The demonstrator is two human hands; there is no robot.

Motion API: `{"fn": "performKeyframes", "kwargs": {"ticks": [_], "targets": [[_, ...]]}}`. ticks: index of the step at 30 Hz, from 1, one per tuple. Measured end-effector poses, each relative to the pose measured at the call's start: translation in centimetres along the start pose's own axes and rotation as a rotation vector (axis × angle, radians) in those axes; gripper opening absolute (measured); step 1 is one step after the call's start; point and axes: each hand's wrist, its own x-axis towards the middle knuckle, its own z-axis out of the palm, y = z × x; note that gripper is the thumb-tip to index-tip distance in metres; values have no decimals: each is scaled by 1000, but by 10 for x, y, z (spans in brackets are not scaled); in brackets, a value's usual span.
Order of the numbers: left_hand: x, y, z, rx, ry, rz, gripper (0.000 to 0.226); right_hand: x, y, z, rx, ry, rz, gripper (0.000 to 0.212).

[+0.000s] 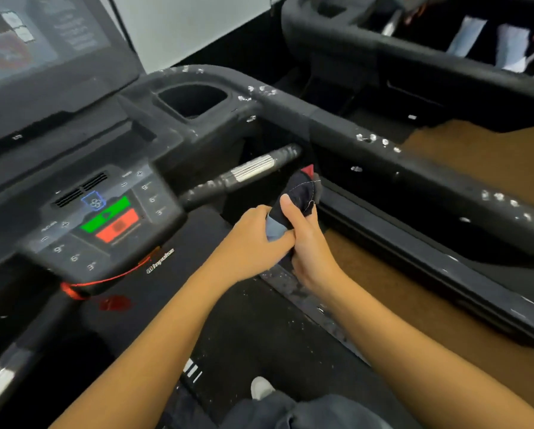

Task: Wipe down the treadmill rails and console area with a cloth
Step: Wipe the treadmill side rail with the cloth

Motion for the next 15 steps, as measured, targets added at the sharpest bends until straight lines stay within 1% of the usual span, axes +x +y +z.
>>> {"fn": "performKeyframes", "kwargs": {"ticks": [3,5,6,9,10,13,14,15], "targets": [[10,15,25,7,-167,85,29,-12,-11,-33,71,75,21,44],[17,24,44,47,-246,132,30,-21,-17,-58,61,138,14,44],[20,29,55,71,-277,153,33,-27,-20,-70,52,176,10,43],[22,47,85,112,-366,208,57,-44,-28,-107,61,295,-19,39],[23,52,96,111,-378,224,60,-51,-30,-119,44,340,-30,43],[25,66,122,104,-307,237,43,-75,-40,-153,-1,477,-81,59],[26,72,129,120,-269,253,43,-84,-44,-164,-1,512,-93,60],[27,76,136,143,-238,280,42,-92,-47,-176,-5,539,-102,56]]}}
